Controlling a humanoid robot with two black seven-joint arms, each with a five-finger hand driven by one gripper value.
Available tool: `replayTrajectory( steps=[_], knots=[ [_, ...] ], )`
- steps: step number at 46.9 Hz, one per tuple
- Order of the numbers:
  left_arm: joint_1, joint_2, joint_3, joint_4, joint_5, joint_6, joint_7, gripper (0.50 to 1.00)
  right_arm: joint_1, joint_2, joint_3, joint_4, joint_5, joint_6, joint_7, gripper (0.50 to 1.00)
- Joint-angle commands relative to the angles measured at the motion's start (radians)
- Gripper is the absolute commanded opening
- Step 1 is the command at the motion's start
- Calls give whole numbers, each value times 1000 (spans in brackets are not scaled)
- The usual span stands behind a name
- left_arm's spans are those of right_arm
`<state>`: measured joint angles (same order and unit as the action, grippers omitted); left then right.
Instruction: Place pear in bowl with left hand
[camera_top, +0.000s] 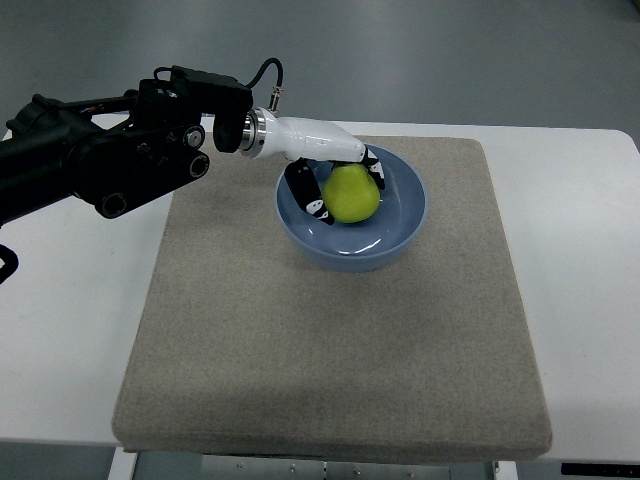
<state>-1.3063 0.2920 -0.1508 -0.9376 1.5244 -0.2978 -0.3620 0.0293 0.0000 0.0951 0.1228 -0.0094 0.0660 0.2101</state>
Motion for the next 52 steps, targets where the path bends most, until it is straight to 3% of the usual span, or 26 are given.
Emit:
replayTrajectory(
  steps=[1, 3, 5, 16, 26, 40, 46, 52],
  knots=[
    [1, 1, -7, -4, -12, -4, 0, 898, 0, 0, 0, 0, 0, 0, 0, 926],
    [1, 3, -15, -7, -18, -6, 0, 972, 0, 0, 0, 0, 0, 0, 0, 926],
    [1, 4, -29, -7, -45, -15, 0, 994, 0, 0, 0, 0, 0, 0, 0, 926],
    [-14, 16, -56, -4, -276, -27, 1, 999, 0, 0, 0, 0, 0, -2, 0, 926],
    [-18, 99, -151, 2, -434, -26, 1, 996, 0, 0, 0, 0, 0, 0, 0, 926],
    [25, 217, -194, 135, -802, -34, 3, 999, 0, 0, 0, 0, 0, 0, 0, 926],
    [90, 280, -196, 166, -1032, -89, 21, 999, 0, 0, 0, 0, 0, 0, 0, 926],
    [159, 346, -201, 168, -1256, -187, 101, 999, 0, 0, 0, 0, 0, 0, 0, 926]
  ],
)
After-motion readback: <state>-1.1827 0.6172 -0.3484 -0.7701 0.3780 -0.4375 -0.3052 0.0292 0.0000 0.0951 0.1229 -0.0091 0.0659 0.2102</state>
